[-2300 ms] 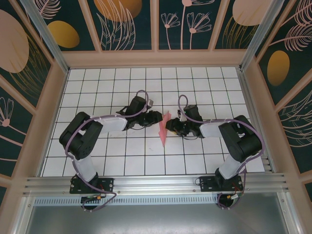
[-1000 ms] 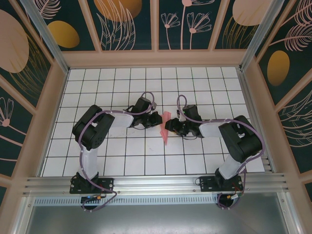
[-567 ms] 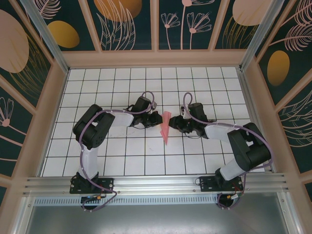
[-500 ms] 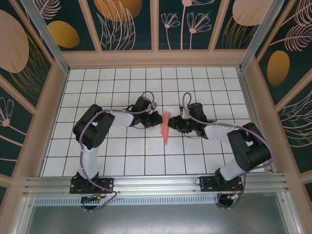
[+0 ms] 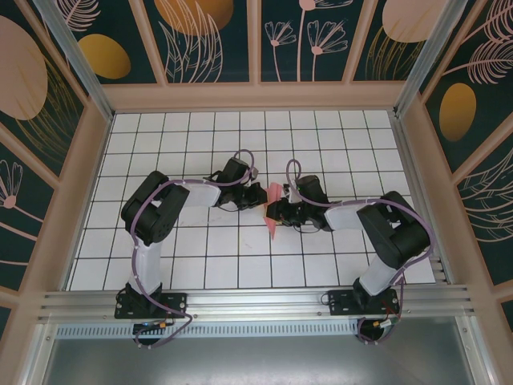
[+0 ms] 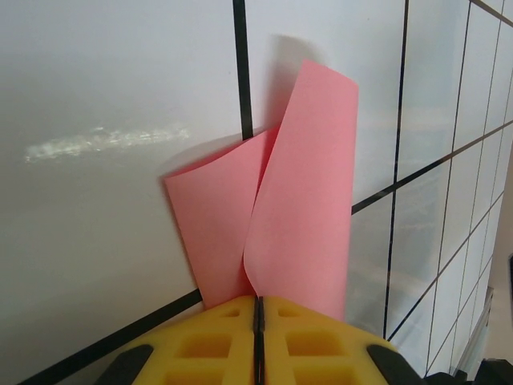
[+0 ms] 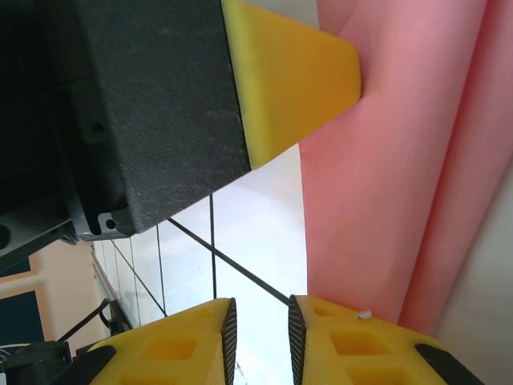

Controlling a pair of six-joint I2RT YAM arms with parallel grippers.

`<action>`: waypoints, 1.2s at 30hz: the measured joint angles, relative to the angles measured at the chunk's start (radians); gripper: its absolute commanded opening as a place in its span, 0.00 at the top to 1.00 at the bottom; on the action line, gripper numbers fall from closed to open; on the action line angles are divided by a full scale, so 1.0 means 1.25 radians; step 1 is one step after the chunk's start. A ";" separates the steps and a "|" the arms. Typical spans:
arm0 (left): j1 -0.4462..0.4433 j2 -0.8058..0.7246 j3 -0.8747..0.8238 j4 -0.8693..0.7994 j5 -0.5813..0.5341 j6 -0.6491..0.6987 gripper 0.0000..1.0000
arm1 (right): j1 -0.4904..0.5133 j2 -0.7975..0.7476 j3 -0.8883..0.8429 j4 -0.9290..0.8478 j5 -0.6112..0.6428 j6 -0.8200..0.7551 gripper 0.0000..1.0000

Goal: Fold a paper plane with a square sheet of paper (fold left side to right side)
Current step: Fold the wing for the fifth time at the center of the table.

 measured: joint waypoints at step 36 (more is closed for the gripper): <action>0.002 0.025 0.039 -0.020 -0.003 0.007 0.93 | 0.029 0.014 0.024 -0.052 0.075 -0.004 0.70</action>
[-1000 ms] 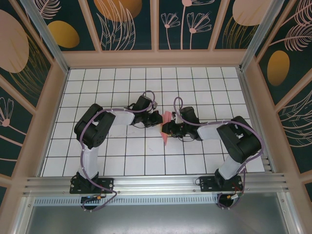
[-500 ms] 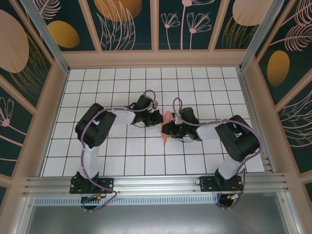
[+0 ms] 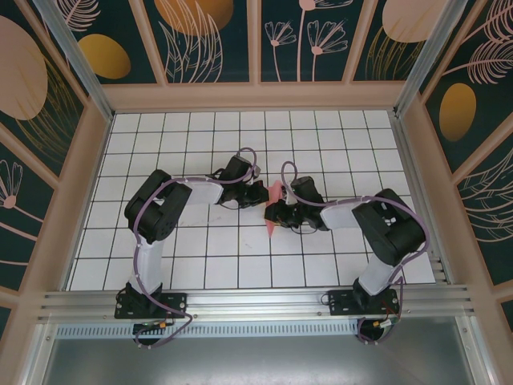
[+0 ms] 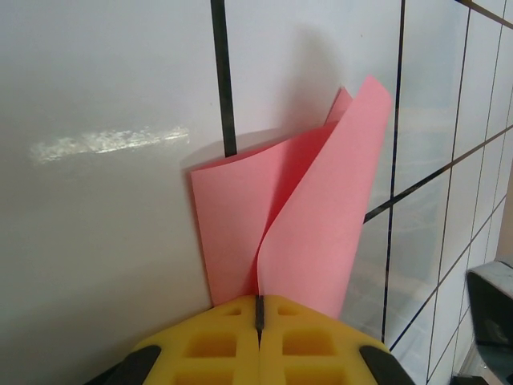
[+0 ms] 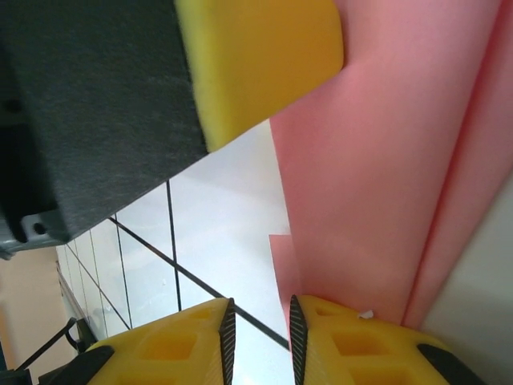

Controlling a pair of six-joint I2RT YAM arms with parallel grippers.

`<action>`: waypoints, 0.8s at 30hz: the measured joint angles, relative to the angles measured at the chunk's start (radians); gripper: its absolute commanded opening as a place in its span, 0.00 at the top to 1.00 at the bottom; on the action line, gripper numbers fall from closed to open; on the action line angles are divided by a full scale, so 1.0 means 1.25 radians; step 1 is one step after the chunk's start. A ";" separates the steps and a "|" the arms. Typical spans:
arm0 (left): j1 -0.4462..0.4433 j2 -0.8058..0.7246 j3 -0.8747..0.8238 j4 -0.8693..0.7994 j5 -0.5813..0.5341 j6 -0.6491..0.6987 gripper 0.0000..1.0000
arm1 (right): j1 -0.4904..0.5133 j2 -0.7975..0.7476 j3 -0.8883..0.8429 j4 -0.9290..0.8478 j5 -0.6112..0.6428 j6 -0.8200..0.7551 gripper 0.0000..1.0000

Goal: Fold a paper plane with a square sheet of paper (fold left side to right side)
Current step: Fold the wing for the fifth time at the center of the table.

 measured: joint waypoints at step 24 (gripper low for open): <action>0.000 0.001 0.000 0.005 0.000 0.000 0.92 | 0.046 -0.172 -0.158 0.056 0.001 0.087 0.69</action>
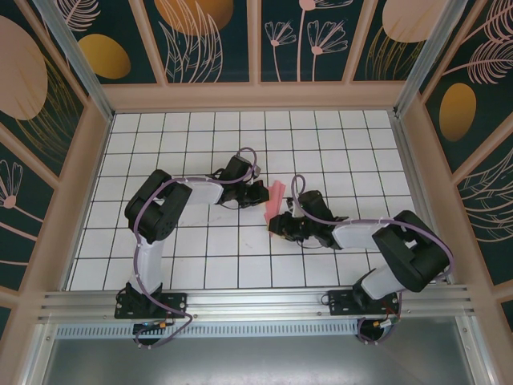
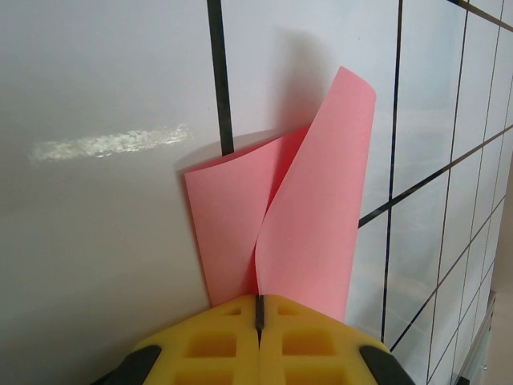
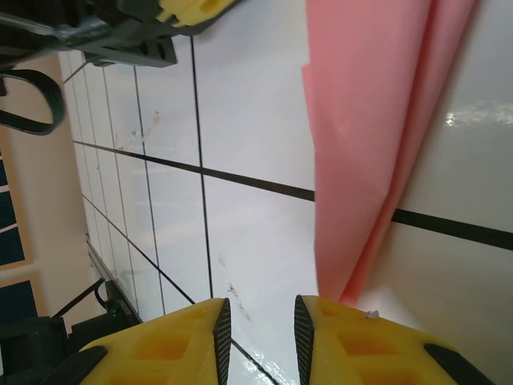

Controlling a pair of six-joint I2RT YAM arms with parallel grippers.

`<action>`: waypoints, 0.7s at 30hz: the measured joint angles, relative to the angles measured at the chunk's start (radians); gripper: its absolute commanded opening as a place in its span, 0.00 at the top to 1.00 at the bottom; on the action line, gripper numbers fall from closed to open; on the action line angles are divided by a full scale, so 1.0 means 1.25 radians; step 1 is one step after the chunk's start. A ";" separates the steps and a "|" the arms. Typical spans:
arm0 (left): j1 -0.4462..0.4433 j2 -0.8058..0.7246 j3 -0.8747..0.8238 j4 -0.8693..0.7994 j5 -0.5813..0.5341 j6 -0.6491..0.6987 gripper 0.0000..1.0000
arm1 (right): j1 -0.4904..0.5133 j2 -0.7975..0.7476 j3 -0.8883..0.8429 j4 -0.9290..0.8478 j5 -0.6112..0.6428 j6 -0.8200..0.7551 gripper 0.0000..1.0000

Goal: Fold a paper plane with a square sheet of paper (fold left side to right side)
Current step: Fold the wing for the fifth time at the center of the table.

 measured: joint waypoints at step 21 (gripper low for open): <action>0.000 0.000 0.000 0.000 0.000 0.000 0.93 | 0.004 0.111 0.069 0.017 -0.006 -0.001 0.68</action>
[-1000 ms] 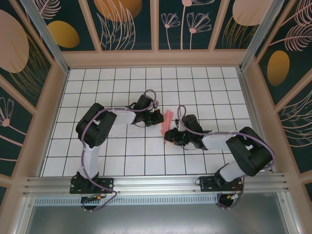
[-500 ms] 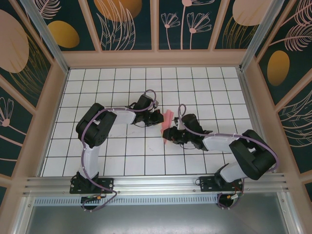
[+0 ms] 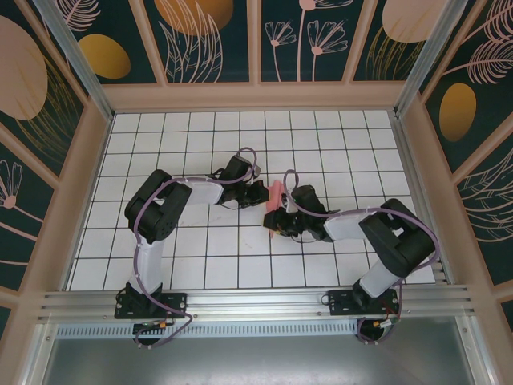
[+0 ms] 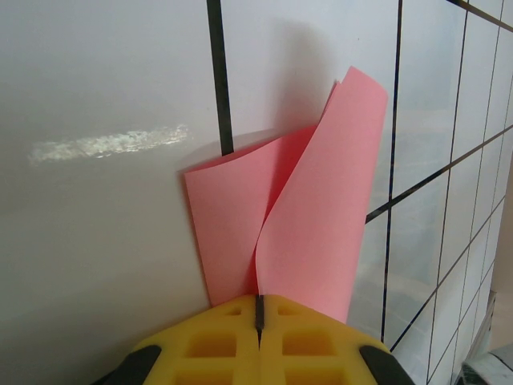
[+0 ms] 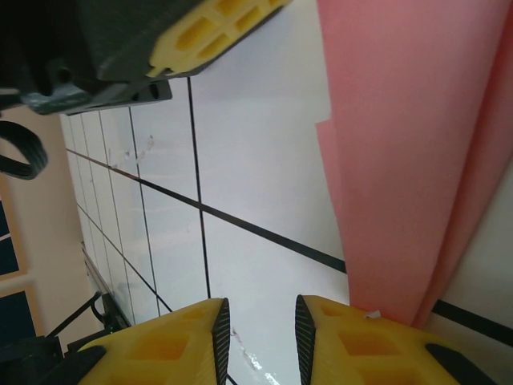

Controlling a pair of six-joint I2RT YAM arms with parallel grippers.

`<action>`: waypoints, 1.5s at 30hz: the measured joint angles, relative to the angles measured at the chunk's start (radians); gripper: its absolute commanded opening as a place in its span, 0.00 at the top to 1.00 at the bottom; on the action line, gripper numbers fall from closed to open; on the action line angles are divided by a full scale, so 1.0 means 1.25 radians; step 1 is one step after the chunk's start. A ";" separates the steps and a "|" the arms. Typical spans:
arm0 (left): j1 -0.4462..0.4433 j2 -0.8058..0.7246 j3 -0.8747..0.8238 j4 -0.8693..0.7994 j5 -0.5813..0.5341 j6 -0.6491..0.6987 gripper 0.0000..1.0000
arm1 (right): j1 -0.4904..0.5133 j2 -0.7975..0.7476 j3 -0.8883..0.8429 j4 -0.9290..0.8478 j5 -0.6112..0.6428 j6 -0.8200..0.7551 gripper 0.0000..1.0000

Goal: Fold a paper plane with a square sheet of paper (fold left side to right side)
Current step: Fold the wing for the fifth time at the center of the table.

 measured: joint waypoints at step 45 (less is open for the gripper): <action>0.001 0.012 0.043 -0.018 -0.062 0.090 0.92 | -0.266 0.087 0.304 -0.248 0.078 -0.211 0.87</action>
